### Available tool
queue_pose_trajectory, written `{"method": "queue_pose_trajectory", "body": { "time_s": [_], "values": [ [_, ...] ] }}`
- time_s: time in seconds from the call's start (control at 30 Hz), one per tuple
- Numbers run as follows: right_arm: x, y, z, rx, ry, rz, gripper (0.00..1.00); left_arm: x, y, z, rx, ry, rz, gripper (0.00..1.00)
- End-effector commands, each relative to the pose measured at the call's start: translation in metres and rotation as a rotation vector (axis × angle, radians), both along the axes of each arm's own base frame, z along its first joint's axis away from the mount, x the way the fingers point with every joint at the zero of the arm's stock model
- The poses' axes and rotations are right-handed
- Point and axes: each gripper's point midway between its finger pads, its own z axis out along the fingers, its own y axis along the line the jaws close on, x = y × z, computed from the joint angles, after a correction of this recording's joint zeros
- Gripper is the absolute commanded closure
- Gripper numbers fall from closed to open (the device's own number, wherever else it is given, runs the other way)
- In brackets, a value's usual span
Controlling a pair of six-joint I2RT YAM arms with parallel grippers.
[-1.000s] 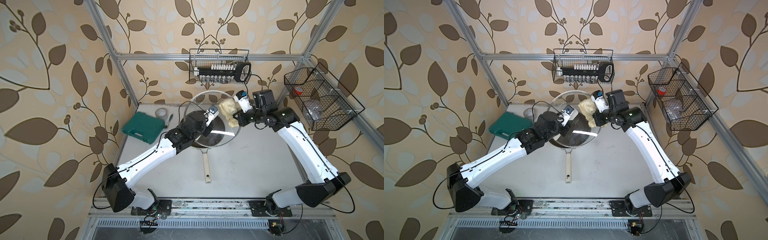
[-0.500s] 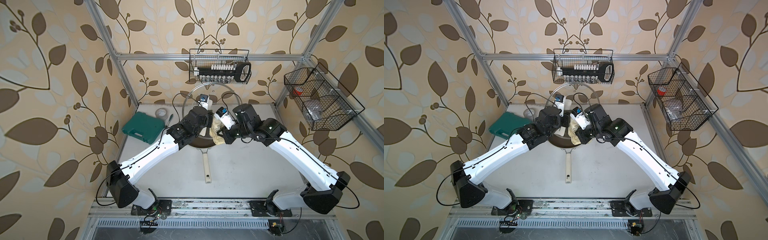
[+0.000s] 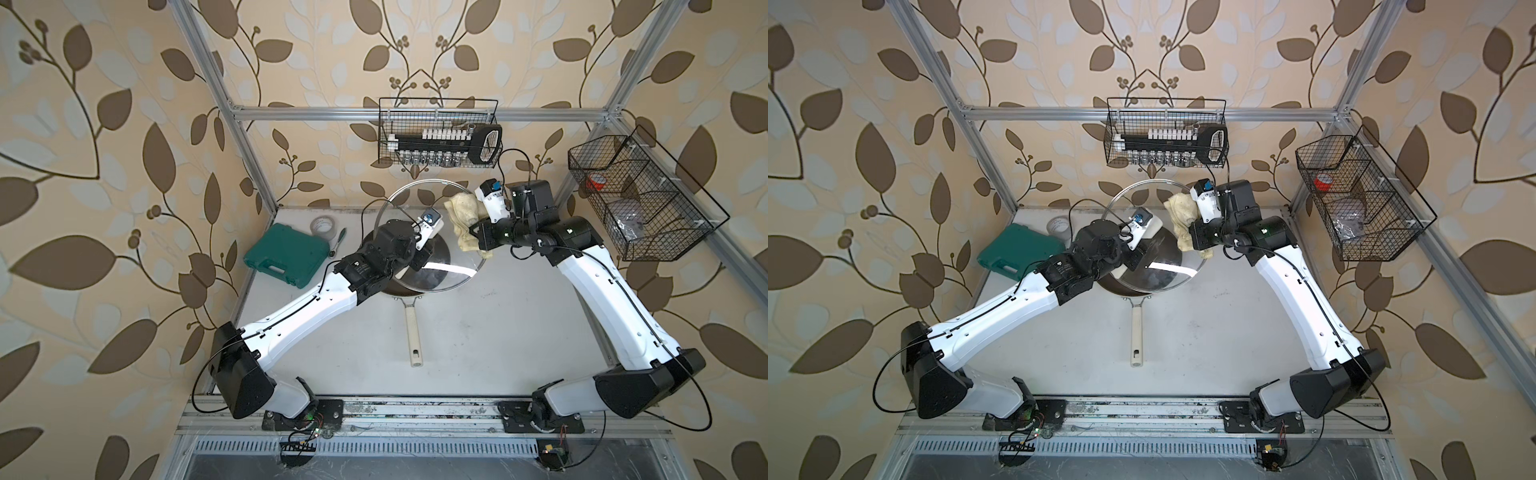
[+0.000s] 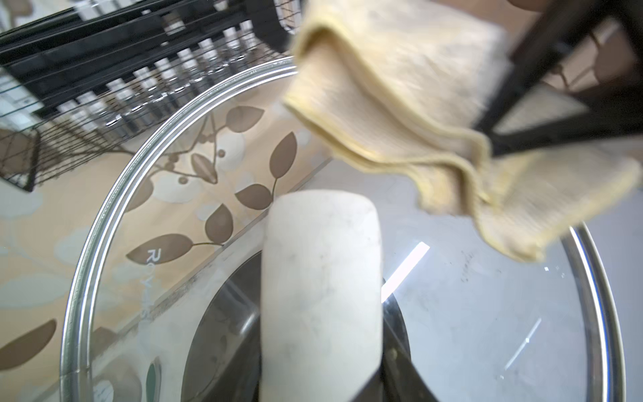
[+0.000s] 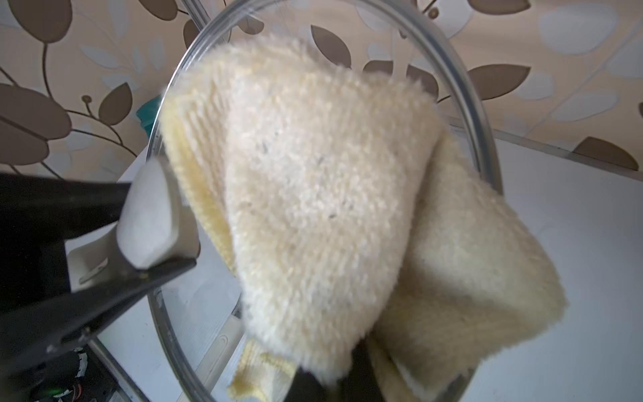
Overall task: Wipe the pot lid with a cloth
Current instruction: Wipe the pot lid.
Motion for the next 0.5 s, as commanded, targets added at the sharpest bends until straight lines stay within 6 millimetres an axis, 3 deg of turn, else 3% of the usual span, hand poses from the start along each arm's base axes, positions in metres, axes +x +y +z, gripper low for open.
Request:
{"method": "queue_pose_trajectory", "body": {
  "time_s": [0.0, 0.13, 0.4, 0.47],
  "values": [
    [0.016, 0.011, 0.013, 0.009, -0.039, 0.038, 1.00, -0.045, 0.000, 0.148, -0.124, -0.498, -0.207, 1.00],
    [0.023, 0.034, 0.015, -0.002, -0.051, 0.093, 1.00, -0.046, -0.003, 0.141, 0.005, -0.573, -0.241, 1.00],
    [0.021, 0.109, 0.006, -0.009, -0.033, 0.248, 1.00, -0.046, -0.011, 0.121, 0.206, -0.670, -0.314, 1.00],
    [0.021, 0.118, 0.006, 0.011, -0.021, 0.261, 1.00, -0.045, -0.010, 0.117, 0.228, -0.673, -0.313, 1.00]
  ]
}}
